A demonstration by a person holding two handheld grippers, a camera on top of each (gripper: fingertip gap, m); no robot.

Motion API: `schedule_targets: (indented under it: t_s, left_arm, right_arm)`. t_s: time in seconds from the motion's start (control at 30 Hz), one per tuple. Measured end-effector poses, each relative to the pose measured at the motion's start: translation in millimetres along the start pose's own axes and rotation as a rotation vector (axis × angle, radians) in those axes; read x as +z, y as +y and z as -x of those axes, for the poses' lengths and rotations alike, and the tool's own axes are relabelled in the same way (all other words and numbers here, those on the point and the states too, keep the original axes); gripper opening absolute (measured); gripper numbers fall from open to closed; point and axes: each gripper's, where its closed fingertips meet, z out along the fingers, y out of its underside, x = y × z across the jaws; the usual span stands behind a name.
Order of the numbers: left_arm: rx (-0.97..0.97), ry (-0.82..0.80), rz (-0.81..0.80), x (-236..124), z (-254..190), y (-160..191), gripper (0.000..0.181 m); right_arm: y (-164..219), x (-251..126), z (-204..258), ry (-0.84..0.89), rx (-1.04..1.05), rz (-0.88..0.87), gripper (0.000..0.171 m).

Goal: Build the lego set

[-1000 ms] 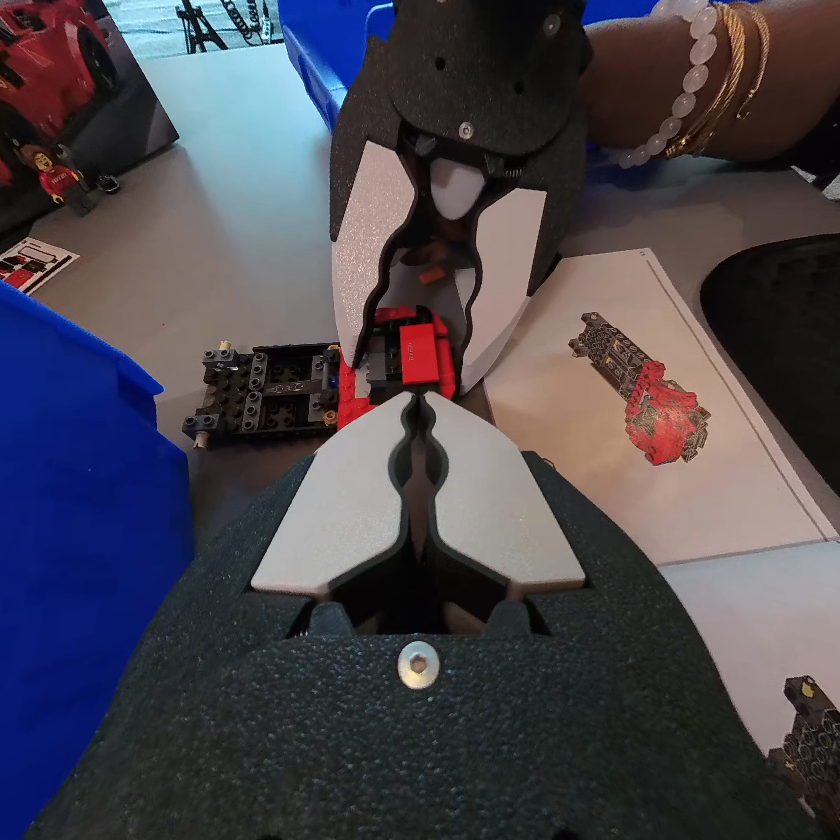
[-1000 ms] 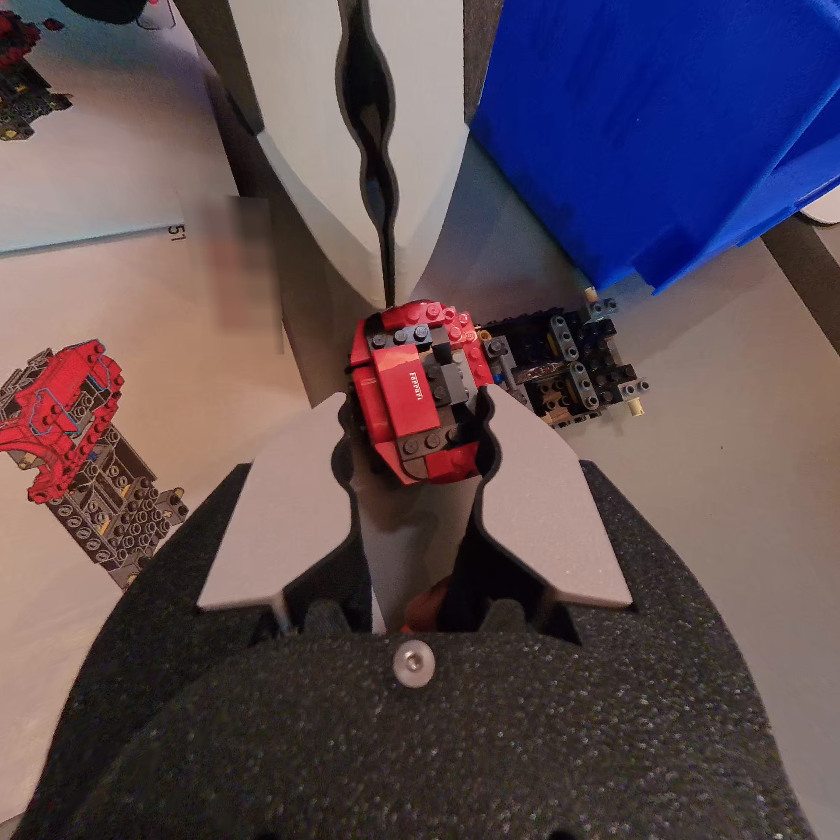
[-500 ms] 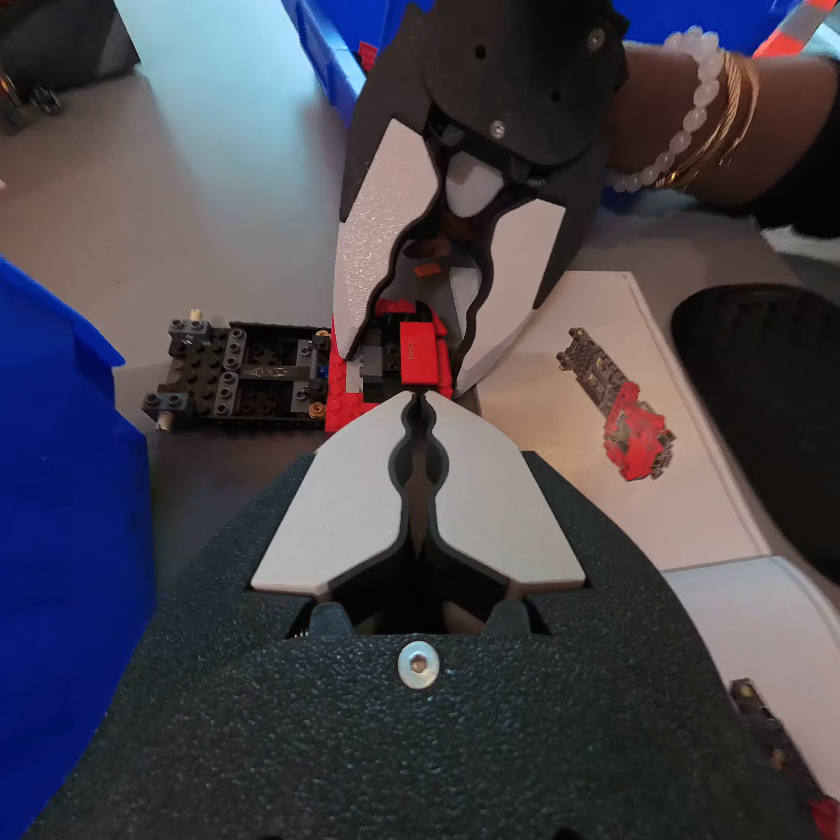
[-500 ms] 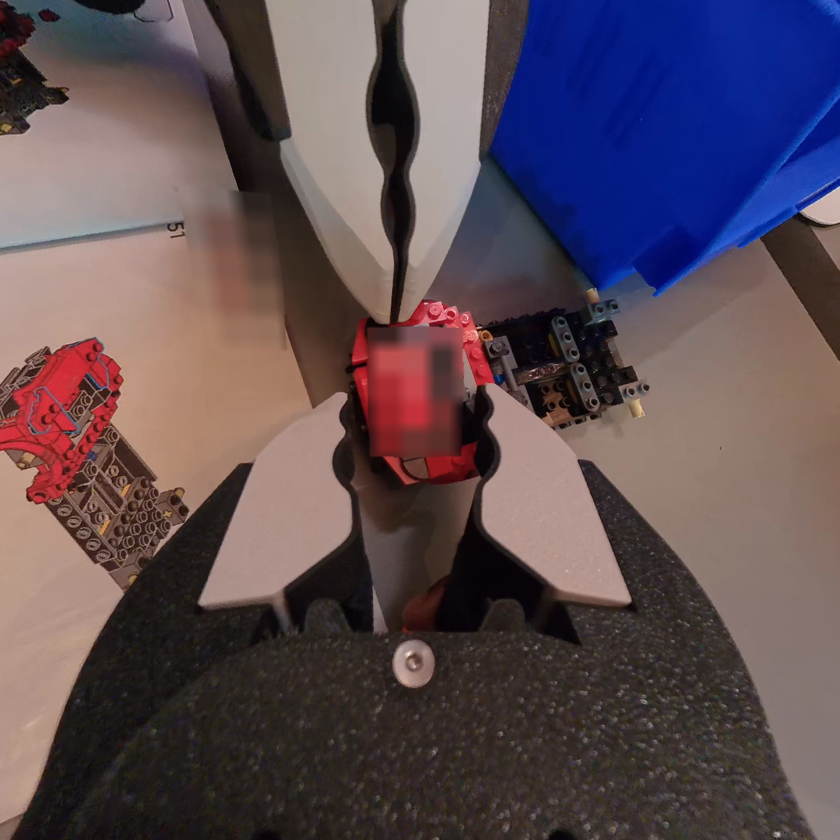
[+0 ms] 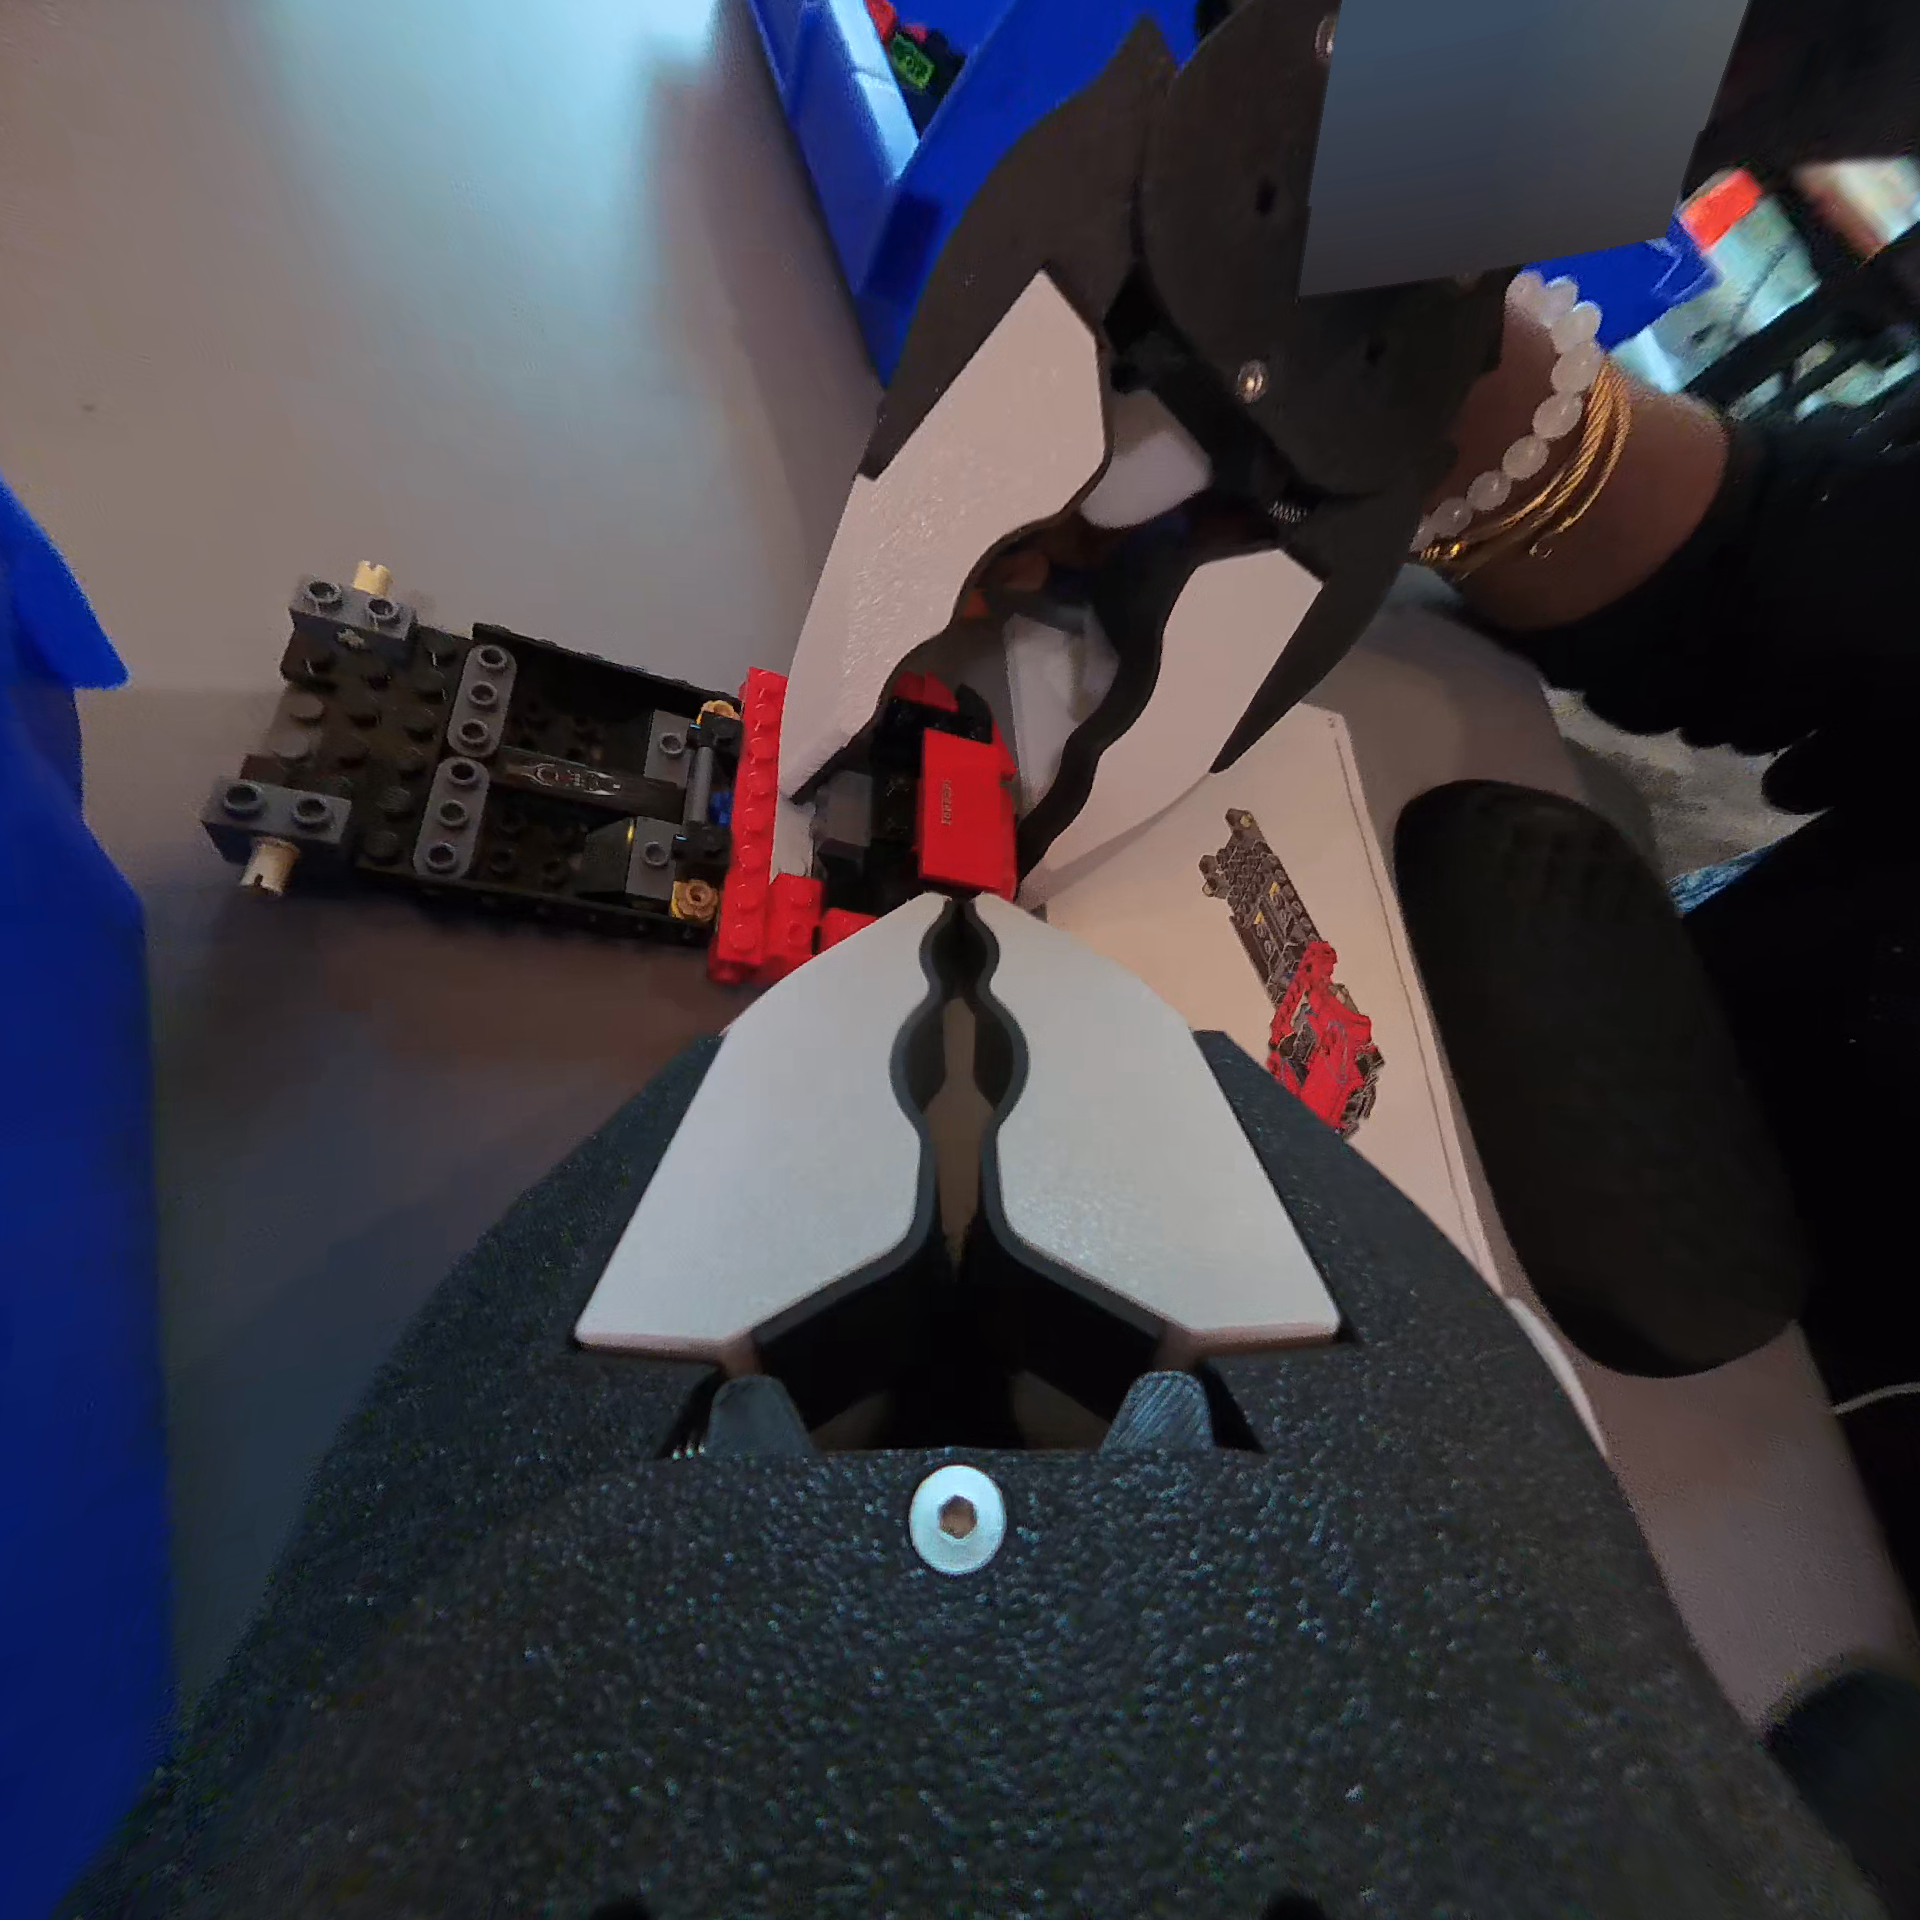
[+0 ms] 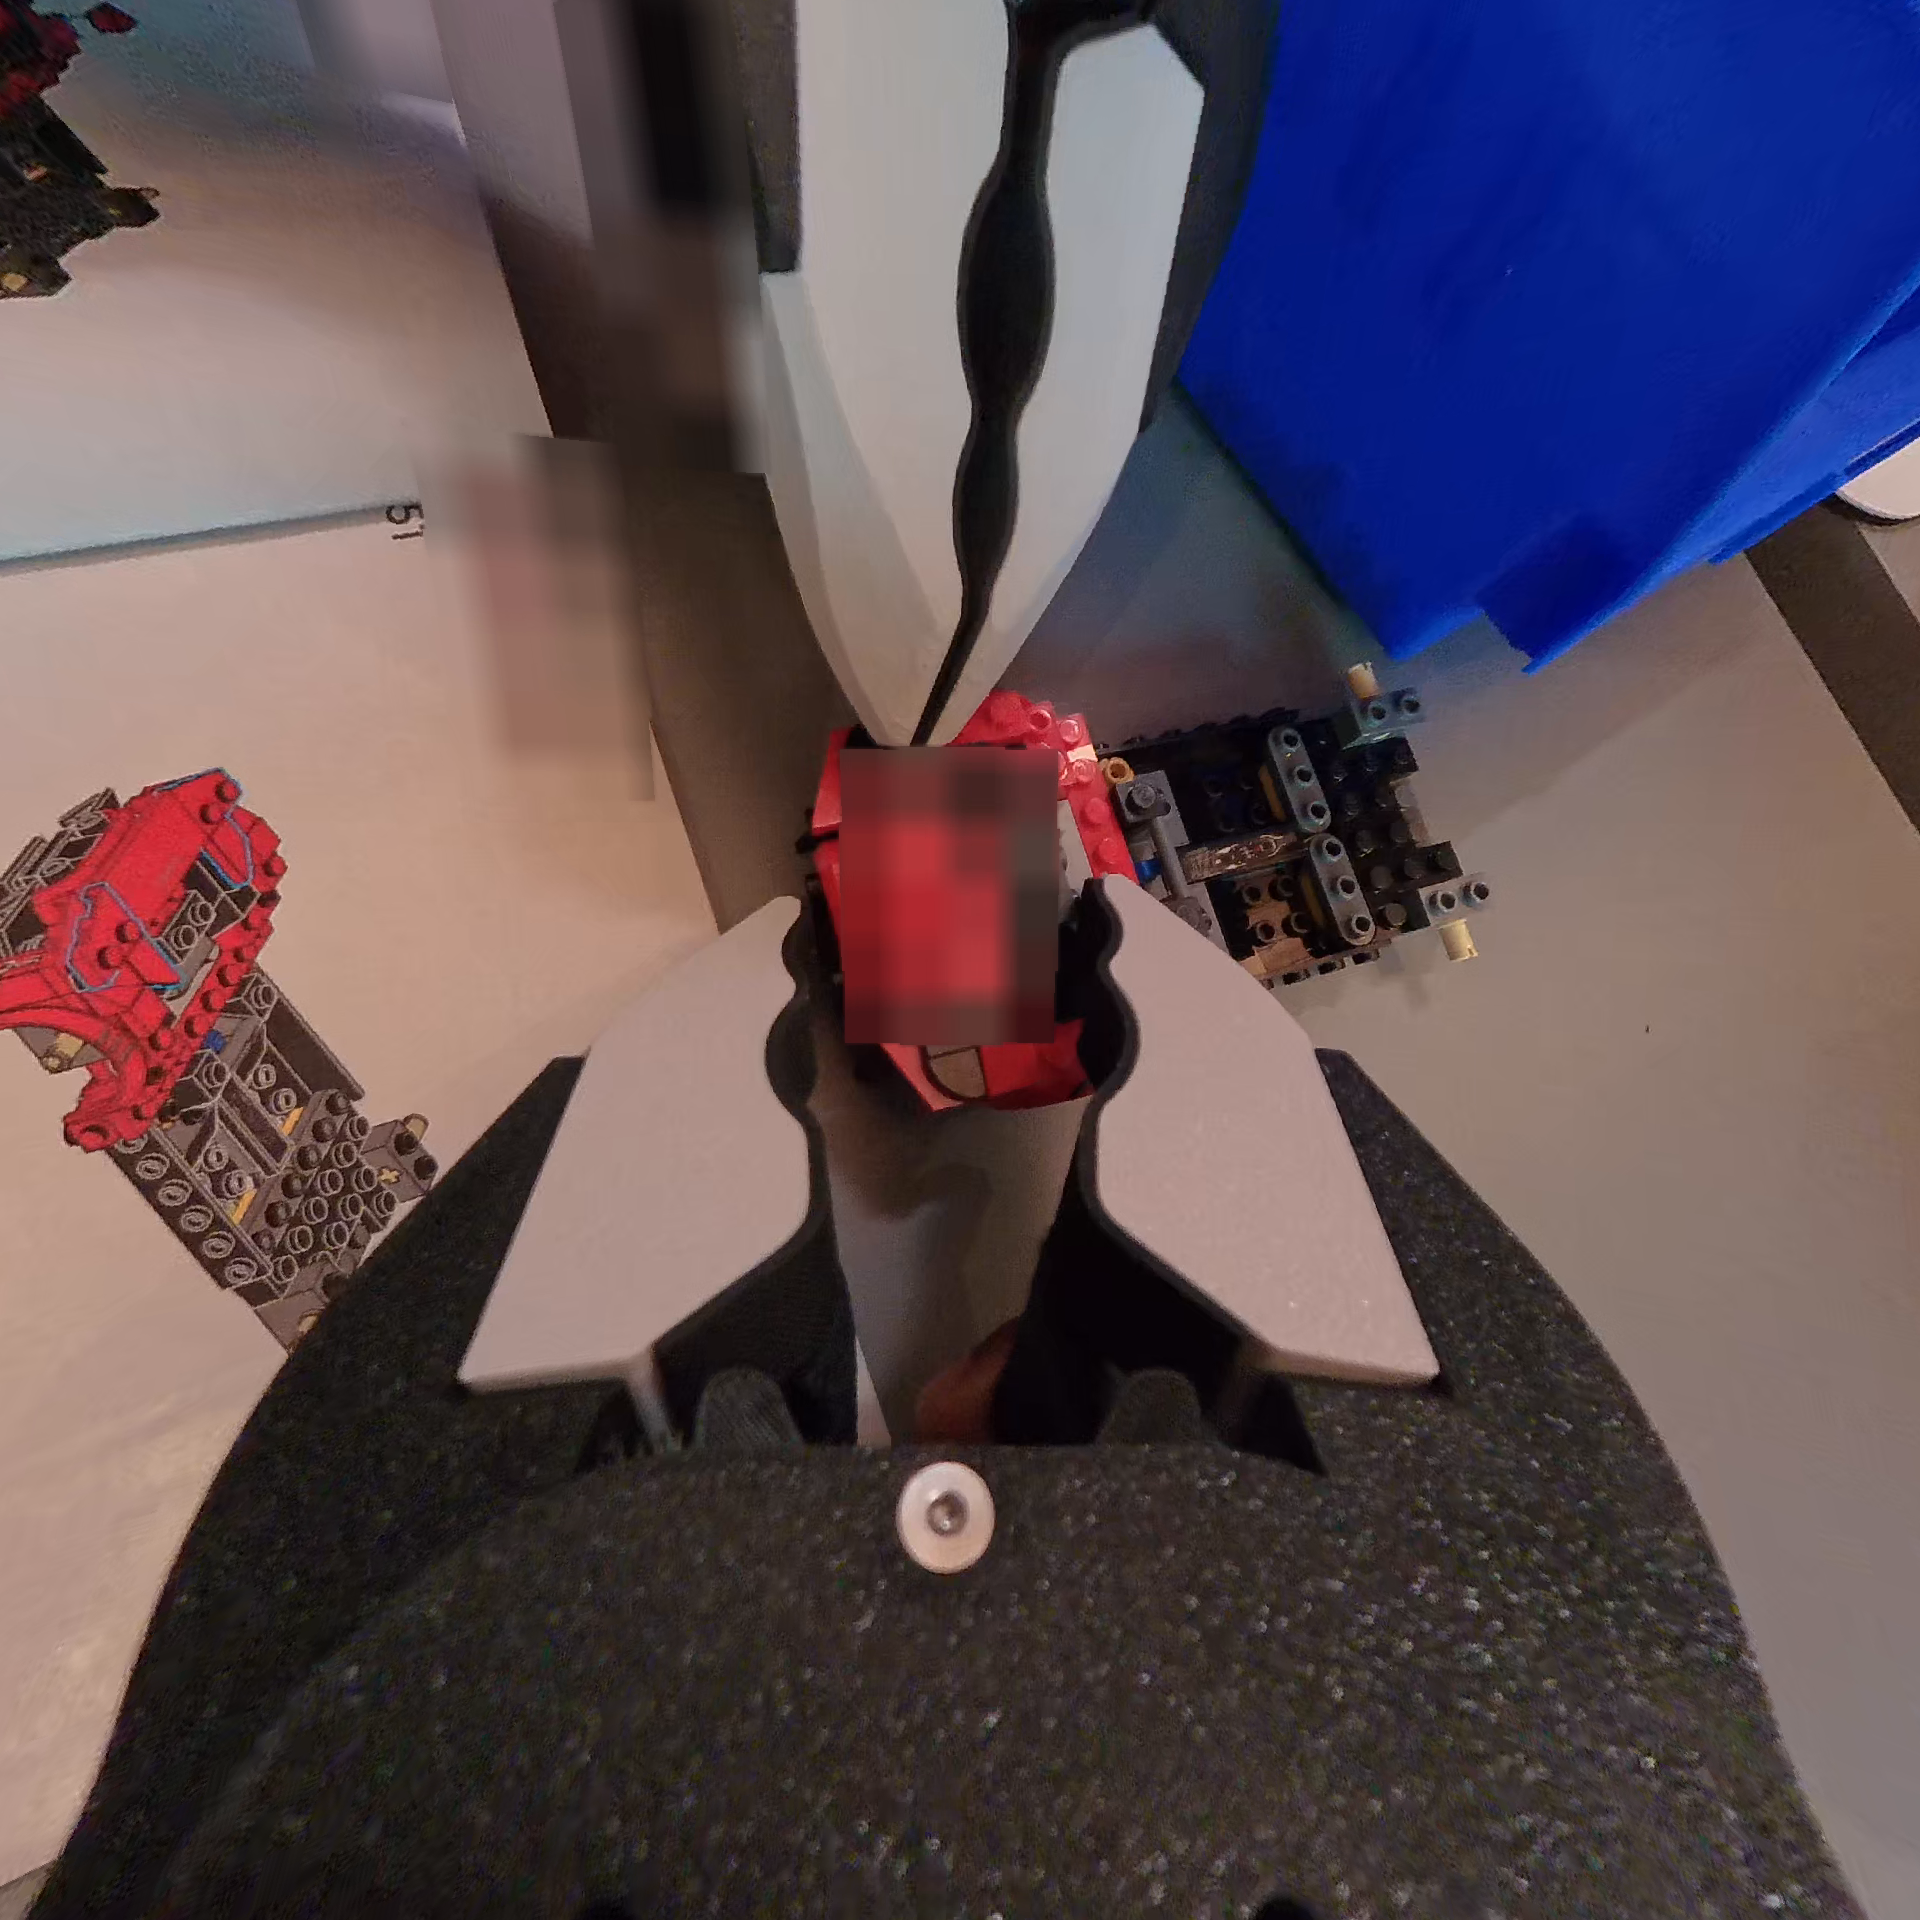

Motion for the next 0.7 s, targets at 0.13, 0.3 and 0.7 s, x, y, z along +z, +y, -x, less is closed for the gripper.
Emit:
schedule_targets:
  t_s: [0.13,0.3,0.7]
  left_arm:
    - [0.102,-0.053,-0.072,-15,-6,-24,0.000]
    - [0.207,-0.180,0.041,-19,2,-12,0.000]
    - [0.325,-0.230,0.076,-3,8,1,0.000]
  right_arm:
    - [0,0,0,-0.003,0.001,-0.007,0.048]
    - [0,0,0,-0.002,-0.001,-0.004,0.048]
    - [0,0,0,-0.002,0.003,-0.008,0.048]
